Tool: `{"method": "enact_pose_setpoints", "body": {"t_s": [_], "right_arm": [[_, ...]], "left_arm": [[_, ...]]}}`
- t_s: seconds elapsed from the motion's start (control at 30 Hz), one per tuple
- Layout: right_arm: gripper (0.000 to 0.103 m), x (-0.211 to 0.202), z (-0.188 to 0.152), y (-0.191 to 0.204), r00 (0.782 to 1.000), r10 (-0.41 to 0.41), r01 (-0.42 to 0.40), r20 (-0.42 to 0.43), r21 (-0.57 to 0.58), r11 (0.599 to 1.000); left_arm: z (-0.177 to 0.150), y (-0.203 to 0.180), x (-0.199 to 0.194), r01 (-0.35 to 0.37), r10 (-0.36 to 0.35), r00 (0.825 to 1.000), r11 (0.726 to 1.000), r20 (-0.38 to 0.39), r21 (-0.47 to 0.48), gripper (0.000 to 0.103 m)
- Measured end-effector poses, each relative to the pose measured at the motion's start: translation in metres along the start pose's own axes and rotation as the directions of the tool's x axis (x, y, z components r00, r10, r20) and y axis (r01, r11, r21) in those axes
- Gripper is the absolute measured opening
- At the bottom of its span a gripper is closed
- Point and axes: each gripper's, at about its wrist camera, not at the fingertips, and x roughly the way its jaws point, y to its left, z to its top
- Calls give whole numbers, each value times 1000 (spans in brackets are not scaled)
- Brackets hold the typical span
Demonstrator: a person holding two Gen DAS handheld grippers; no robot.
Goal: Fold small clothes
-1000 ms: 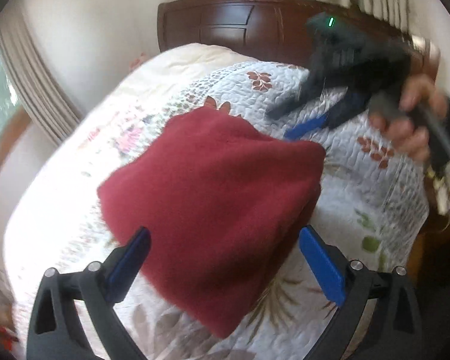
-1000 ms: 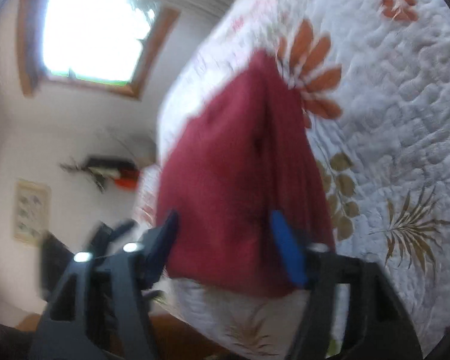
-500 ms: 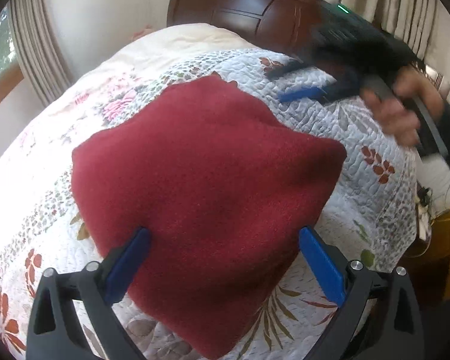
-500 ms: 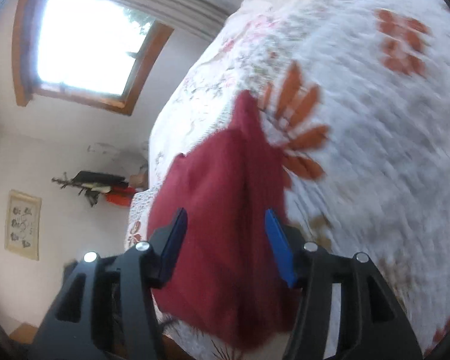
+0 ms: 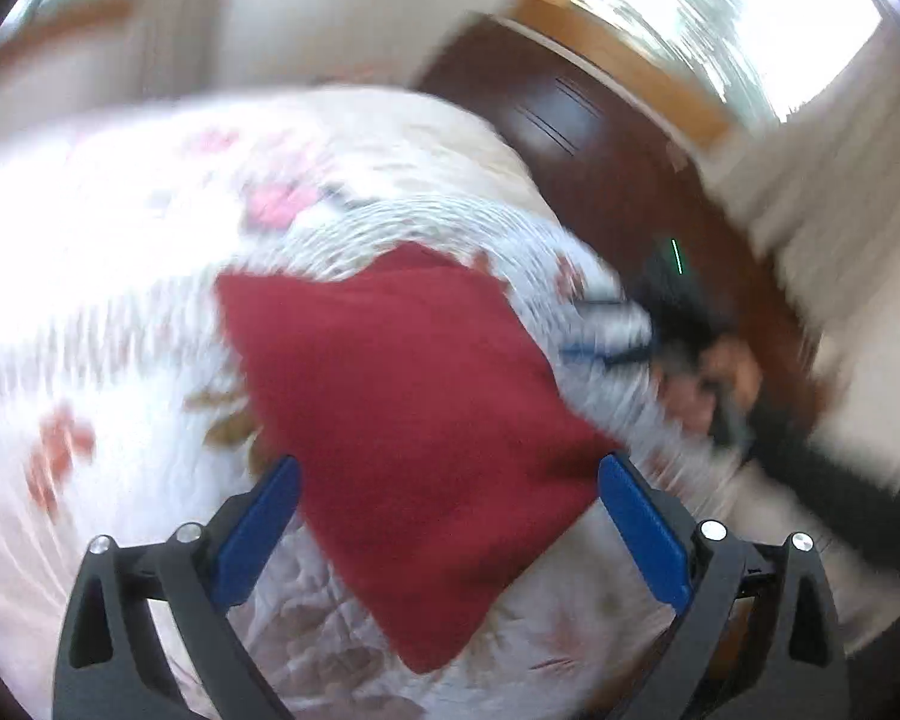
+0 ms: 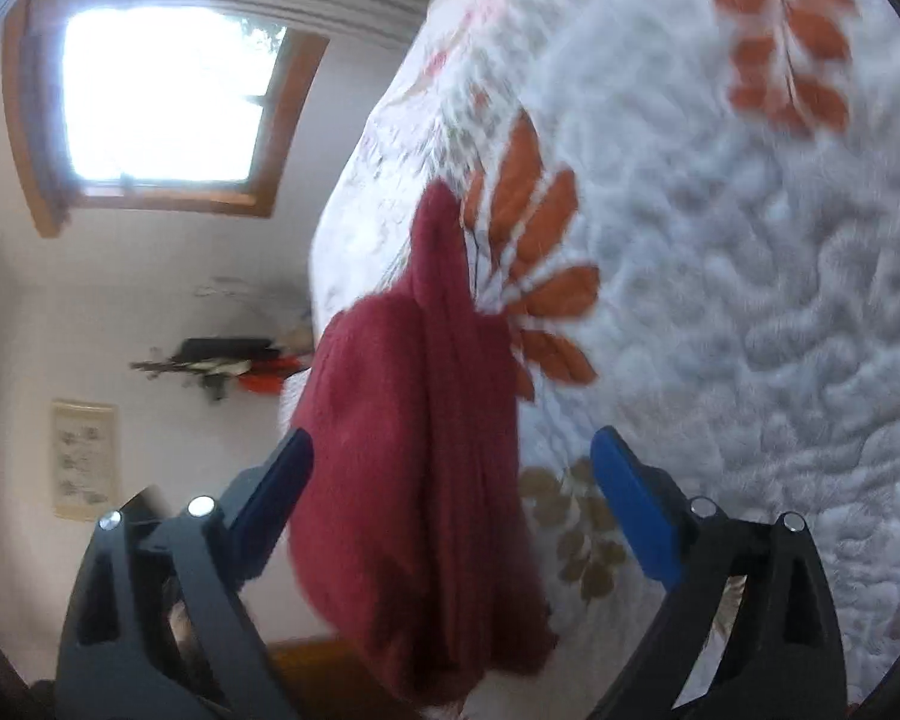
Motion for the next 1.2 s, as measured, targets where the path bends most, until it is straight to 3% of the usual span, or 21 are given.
{"method": "enact_pose_setpoints", "body": {"t_s": [0.07, 0.1, 0.17, 0.2, 0.23, 0.3, 0.43, 0.7, 0.73, 0.8, 0.9, 1.0, 1.03, 1.07, 1.2], "right_arm": [[95, 5, 3, -7, 999, 38, -37, -38, 23, 999], [95, 11, -1, -8, 997, 38, -37, -60, 17, 999], [95, 18, -9, -7, 993, 63, -63, -102, 4, 998], [95, 24, -14, -7, 988, 82, -83, -130, -2, 997], [95, 29, -17, -7, 985, 92, -94, -144, -7, 996], [95, 36, -17, -5, 980, 108, -111, -167, -11, 994], [95, 51, -16, -6, 973, 107, -113, -203, -17, 993], [98, 73, -17, 4, 968, 82, -92, -238, -31, 995], [97, 72, -19, 11, 966, 90, -105, -242, -48, 993], [97, 71, -23, 28, 964, 95, -122, -250, -94, 988], [93, 74, -21, 27, 966, 72, -95, -250, -80, 992], [76, 74, -21, 24, 968, 66, -82, -243, -59, 995], [63, 76, -22, 28, 966, 73, -91, -246, -59, 994], [53, 77, -24, 32, 967, 68, -85, -246, -61, 995], [42, 59, -29, 44, 980, 29, -46, -195, -86, 995]], "left_arm": [[5, 48, 2, 95, -102, 995, 966, -17, -240, 99], [5, 61, 6, 124, -138, 990, 945, -24, -303, 99], [1, 86, 19, 215, -248, 969, 874, -20, -436, 99], [-1, 93, 23, 238, -275, 962, 849, -9, -472, 99], [-4, 101, 32, 276, -321, 947, 804, 7, -527, 99], [-10, 110, 47, 304, -363, 932, 752, 18, -584, 99], [-18, 127, 69, 284, -361, 933, 700, 19, -655, 99], [-11, 117, 93, 291, -392, 920, 701, -12, -651, 99], [-7, 109, 96, 300, -404, 914, 712, -21, -635, 99], [-3, 101, 101, 280, -387, 921, 745, -50, -605, 99], [-7, 111, 118, 253, -389, 918, 721, -75, -645, 99], [-4, 112, 126, 241, -387, 918, 716, -86, -656, 99], [-1, 109, 128, 255, -398, 913, 721, -84, -644, 99], [2, 106, 129, 263, -405, 910, 724, -84, -638, 96], [10, 101, 125, 242, -391, 912, 755, -122, -609, 72]]}}
